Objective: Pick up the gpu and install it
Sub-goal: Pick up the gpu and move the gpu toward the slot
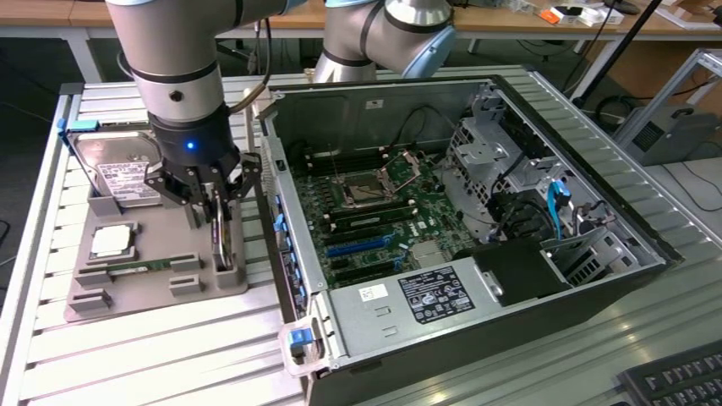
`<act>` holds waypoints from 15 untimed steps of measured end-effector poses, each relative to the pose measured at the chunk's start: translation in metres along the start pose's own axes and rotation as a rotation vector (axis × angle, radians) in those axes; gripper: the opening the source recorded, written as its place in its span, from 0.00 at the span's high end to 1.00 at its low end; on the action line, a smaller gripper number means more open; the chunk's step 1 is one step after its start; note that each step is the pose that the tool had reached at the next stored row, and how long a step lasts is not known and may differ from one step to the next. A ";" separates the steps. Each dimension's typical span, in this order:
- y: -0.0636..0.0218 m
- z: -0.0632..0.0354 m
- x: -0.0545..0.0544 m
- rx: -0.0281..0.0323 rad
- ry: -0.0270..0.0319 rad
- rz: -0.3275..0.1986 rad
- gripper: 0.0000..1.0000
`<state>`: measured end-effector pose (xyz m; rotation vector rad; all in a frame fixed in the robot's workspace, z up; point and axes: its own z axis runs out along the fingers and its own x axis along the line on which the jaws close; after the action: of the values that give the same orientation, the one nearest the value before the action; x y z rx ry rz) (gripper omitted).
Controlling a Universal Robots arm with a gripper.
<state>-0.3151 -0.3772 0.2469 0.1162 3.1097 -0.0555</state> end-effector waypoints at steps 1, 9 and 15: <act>0.0000 0.0000 0.000 0.0000 0.0000 0.000 0.73; 0.0000 -0.0008 0.000 0.0001 0.0002 0.000 0.73; -0.0001 -0.0027 0.000 0.0001 0.0001 0.000 0.73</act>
<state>-0.3152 -0.3772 0.2496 0.1162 3.1098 -0.0556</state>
